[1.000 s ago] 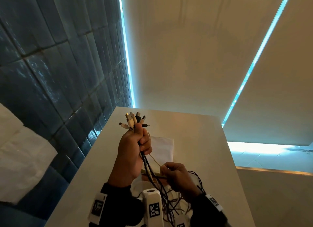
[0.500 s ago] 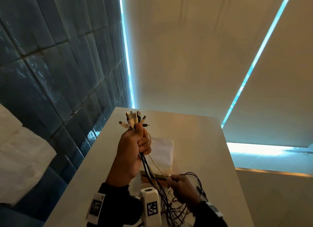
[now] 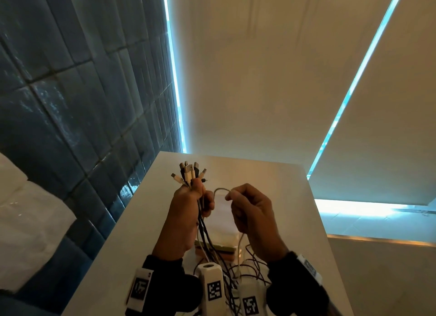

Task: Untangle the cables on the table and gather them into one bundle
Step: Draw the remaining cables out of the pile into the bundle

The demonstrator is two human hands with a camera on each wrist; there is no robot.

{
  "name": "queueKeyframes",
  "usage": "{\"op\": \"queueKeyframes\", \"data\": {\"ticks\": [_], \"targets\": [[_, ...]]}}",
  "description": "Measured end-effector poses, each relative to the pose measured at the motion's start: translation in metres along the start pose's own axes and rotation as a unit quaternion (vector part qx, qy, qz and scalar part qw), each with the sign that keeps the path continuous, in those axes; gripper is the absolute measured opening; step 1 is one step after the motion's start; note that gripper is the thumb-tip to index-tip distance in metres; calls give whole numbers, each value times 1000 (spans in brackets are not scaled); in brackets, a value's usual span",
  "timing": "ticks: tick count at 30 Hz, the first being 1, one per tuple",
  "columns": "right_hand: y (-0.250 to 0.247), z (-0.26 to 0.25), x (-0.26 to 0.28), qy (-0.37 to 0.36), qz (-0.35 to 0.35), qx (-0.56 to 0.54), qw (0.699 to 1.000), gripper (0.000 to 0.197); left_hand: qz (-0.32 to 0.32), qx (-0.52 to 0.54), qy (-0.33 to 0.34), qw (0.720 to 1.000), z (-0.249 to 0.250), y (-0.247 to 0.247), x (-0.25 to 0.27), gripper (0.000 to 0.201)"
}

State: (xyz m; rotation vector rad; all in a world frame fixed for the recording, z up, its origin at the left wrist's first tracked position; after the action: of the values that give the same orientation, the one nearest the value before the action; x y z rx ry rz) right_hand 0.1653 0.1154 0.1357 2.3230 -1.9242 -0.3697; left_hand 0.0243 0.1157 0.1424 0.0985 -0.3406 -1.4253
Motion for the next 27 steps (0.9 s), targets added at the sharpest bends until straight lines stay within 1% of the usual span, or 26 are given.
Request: {"op": "queueKeyframes", "data": {"ticks": [3, 5, 8, 11, 13, 17, 20, 24, 27], "targets": [[19, -9, 6, -39, -45, 2, 998, 19, 11, 0, 3, 1000, 1, -2, 2, 25], [24, -6, 9, -38, -61, -7, 997, 20, 5, 35, -13, 999, -2, -1, 2, 26], [26, 4, 10, -12, -79, -24, 997, 17, -17, 120, -42, 992, -6, 1, 2, 24], [21, 24, 13, 27, -87, -10, 996, 17, -44, 221, -29, 974, 0, 5, 1, 27], [16, 38, 17, 48, -86, 10, 995, 19, -51, 249, -13, 967, 5, 7, 1, 27], [6, 61, 25, 91, -83, 3, 992, 22, -55, 215, 14, 975, 5, 5, -1, 31], [-1, 73, 26, 108, -85, 43, 990, 22, -61, 191, 24, 979, 3, 5, -2, 32], [-9, 92, 29, 142, -69, 55, 986, 21, -78, 148, 34, 985, 5, 8, 0, 31], [-16, 113, 31, 162, -54, 81, 982, 24, -73, 122, 38, 989, 5, 6, 1, 33]]}}
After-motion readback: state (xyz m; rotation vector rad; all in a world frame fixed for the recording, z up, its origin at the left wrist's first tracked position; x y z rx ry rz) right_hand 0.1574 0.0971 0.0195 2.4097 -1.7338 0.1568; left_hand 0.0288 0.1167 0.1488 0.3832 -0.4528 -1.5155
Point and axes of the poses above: each hand's wrist, its own x-axis away from the middle knuckle, its own y-axis out of the palm, z = x × y, the point moved 8 cm from there along -x, towards the middle knuckle, and after that the axes turned 1 degree about -z, right-handed, at the moved point
